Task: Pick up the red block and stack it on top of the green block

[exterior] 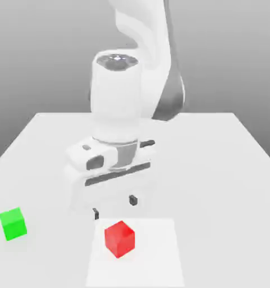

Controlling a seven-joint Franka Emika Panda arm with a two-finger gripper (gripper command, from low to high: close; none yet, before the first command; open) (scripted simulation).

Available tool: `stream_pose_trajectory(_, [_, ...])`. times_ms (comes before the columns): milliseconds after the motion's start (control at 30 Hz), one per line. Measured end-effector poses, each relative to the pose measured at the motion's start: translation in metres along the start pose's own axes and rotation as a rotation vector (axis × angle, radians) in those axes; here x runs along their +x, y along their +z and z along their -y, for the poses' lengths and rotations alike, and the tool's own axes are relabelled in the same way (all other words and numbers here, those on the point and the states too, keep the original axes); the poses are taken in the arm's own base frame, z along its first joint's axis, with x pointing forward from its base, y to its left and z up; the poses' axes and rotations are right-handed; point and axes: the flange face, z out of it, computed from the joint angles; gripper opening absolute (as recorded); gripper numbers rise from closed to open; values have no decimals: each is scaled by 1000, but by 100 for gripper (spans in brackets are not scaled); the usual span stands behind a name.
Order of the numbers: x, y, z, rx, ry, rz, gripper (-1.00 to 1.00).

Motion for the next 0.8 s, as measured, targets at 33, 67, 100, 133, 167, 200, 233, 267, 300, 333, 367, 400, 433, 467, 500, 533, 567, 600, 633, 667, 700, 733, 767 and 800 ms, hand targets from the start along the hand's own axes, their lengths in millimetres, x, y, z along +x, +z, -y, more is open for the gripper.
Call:
stream_pose_trajectory(33, [-1,11,0,3,-6,5,0])
stream_pose_trajectory(67, [-2,22,0,5,-7,8,0])
stream_pose_trajectory(100, [-2,32,0,5,-8,9,0])
stream_pose_trajectory(133, [-3,43,0,5,-9,11,0])
stream_pose_trajectory(167, [-4,53,0,5,-10,12,0])
stream_pose_trajectory(200, [-5,61,0,4,-11,13,-100])
stream_pose_trajectory(233, [-5,61,0,4,-11,13,-100])
stream_pose_trajectory(267, [-5,61,0,4,-11,13,-100])
stream_pose_trajectory(300, [-5,62,0,4,-11,14,-100])
stream_pose_trajectory(333, [-5,62,0,4,-11,14,-100])
stream_pose_trajectory(367, [-5,62,0,4,-11,15,-100])
stream_pose_trajectory(400, [-6,66,0,4,-12,15,-100])
stream_pose_trajectory(433, [-5,62,0,4,-11,14,-100])
stream_pose_trajectory(467, [-4,55,0,5,-10,14,-100])
stream_pose_trajectory(500, [-4,46,0,5,-10,13,-100])
stream_pose_trajectory(533, [-3,37,0,6,-10,12,-100])
stream_pose_trajectory(567, [-3,27,0,6,-10,13,-100])
stream_pose_trajectory(600, [-3,17,0,5,-11,13,-100])
stream_pose_trajectory(633, [-4,8,-1,4,-9,14,-100])
stream_pose_trajectory(667, [-3,3,-16,3,49,15,-100])
stream_pose_trajectory(700, [-1,-1,-31,2,119,16,-100])
stream_pose_trajectory(733, [1,-4,-49,2,197,16,-100])
stream_pose_trajectory(767, [2,-6,-67,1,277,17,-100])
stream_pose_trajectory(800, [3,-8,-85,0,359,17,-100])
